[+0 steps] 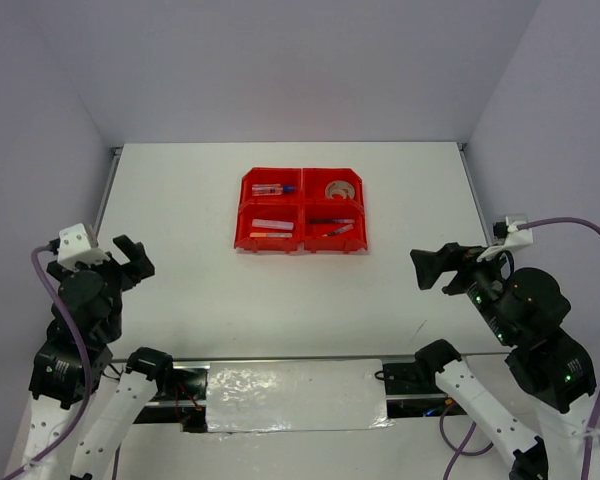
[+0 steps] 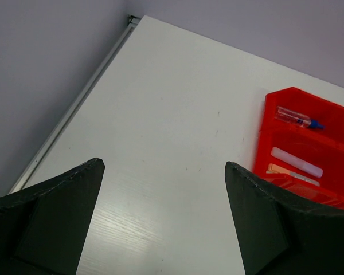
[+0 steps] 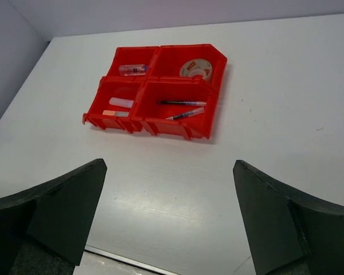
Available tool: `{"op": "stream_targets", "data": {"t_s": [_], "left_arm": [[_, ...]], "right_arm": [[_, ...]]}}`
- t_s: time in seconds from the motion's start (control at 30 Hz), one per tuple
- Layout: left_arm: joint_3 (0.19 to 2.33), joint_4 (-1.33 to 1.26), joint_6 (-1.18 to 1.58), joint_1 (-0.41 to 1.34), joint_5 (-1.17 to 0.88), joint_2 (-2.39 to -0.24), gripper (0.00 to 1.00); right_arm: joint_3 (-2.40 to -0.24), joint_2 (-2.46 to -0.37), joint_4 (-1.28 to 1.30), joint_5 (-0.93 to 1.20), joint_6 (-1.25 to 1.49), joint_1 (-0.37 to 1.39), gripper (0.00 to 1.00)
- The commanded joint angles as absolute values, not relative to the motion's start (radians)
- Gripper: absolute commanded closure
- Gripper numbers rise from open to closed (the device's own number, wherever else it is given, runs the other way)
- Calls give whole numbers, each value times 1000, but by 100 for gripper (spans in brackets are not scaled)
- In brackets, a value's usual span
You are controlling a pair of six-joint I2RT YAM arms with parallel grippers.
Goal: Sort the stationery into containers
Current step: Reset both arms
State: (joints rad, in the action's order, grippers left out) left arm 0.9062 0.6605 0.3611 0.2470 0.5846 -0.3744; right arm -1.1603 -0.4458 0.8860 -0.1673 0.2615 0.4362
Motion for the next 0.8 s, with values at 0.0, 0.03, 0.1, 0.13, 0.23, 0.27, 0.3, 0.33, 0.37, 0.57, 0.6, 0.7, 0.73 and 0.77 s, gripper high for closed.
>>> {"op": "stream_targets", "data": {"t_s": [0.0,0.03,0.1,0.13,0.23,0.27,0.3,0.33,0.37,0.57,0.6,0.7,0.73,0.77], "left_arm": [[867,655,406,245,595,-357,1],[856,657,416,247,594,-357,1],[818,649,425,245,584,-357,1],[807,647,433,245,592,-354,1],[784,632,426,245,591,-344,1],[779,629,425,245,591,-344,1],[775,624,423,245,575,-344,1],[772,620,423,245,568,-348,1],[767,618,422,247,560,-348,1],[746,604,423,245,535,-321,1],[742,603,423,247,535,-316,1],[738,604,426,245,543,-308,1],[735,603,426,247,545,-310,1],[733,601,426,245,545,-313,1]], "right_arm": [[-1140,-437,873,-193,282,442,0],[-1135,-437,873,-196,282,442,0],[-1129,-437,876,-204,290,445,0],[-1129,-437,876,-207,291,442,0],[-1124,-426,874,-210,295,443,0],[-1118,-423,873,-216,295,442,0],[-1115,-422,873,-221,296,442,0],[-1111,-422,873,-224,296,442,0],[-1105,-423,871,-227,298,442,0],[-1075,-419,853,-236,305,442,0],[-1075,-417,851,-235,305,443,0],[-1069,-416,847,-229,298,442,0],[-1069,-417,848,-230,298,443,0],[-1068,-417,850,-230,296,442,0]]}}
